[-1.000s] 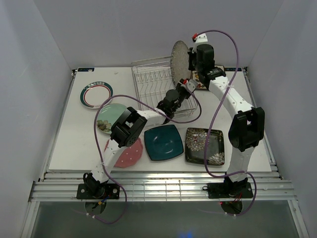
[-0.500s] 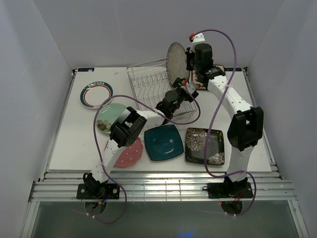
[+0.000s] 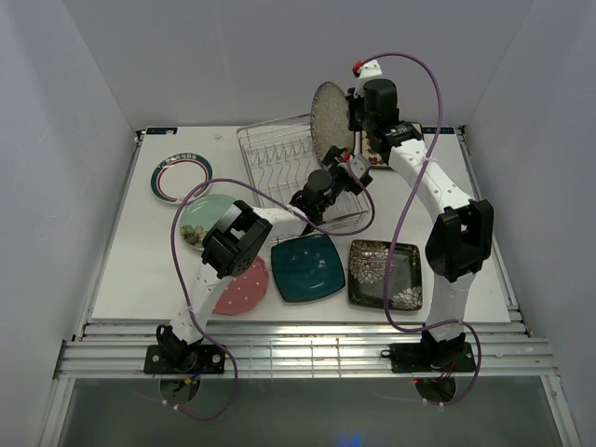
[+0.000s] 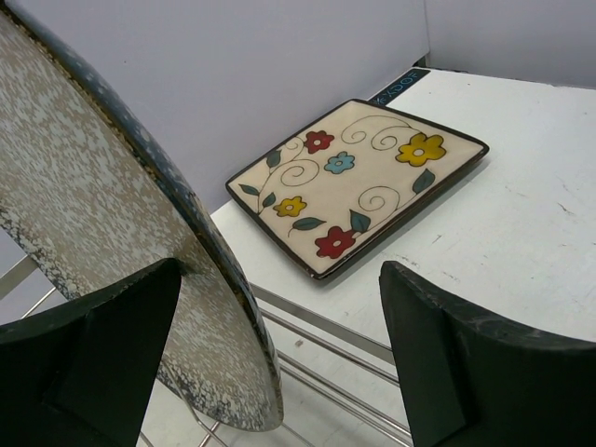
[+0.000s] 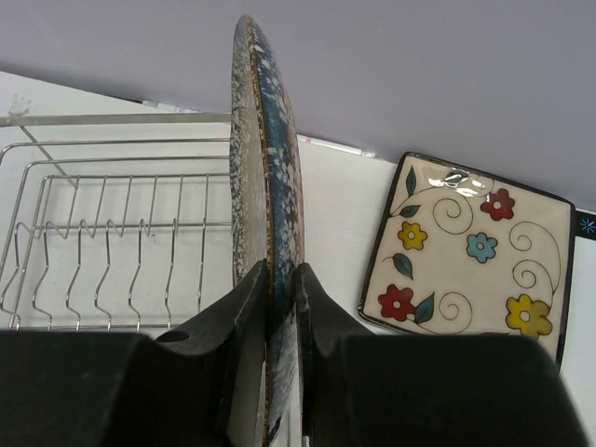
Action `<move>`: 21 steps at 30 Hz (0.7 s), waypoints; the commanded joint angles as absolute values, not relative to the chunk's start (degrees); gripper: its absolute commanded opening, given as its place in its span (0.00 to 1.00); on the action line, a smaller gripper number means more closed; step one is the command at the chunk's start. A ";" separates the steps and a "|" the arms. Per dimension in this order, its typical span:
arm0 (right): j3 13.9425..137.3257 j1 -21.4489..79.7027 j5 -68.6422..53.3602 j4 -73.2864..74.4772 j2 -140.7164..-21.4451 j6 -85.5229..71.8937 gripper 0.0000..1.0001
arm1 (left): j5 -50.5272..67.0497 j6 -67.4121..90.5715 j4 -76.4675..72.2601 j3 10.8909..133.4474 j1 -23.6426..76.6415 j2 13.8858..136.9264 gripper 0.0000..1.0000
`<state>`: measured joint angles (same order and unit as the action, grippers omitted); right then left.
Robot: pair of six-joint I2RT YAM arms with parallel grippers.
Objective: Load the plates into the dish rack
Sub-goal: Insert the plate into the dish rack.
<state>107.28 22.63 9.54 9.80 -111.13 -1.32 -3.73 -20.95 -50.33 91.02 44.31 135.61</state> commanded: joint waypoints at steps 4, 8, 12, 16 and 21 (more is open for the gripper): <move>113.38 23.73 6.06 -0.09 -109.51 -3.08 0.25 | -1.50 -21.18 -50.10 89.65 43.86 128.85 0.98; 113.55 23.73 6.24 -0.09 -109.69 -3.08 0.30 | -1.49 -21.09 -50.10 89.38 43.77 128.58 0.98; 113.82 23.73 6.42 -0.09 -109.69 -3.08 0.33 | -1.41 -21.09 -50.10 89.30 43.77 128.50 0.98; 113.91 23.64 6.50 -0.09 -109.60 -2.90 0.33 | -1.32 -21.09 -50.19 89.38 43.68 128.50 0.98; 113.38 23.64 6.50 -0.09 -109.25 -2.90 0.33 | -1.58 -20.57 -50.36 89.03 43.51 128.67 0.98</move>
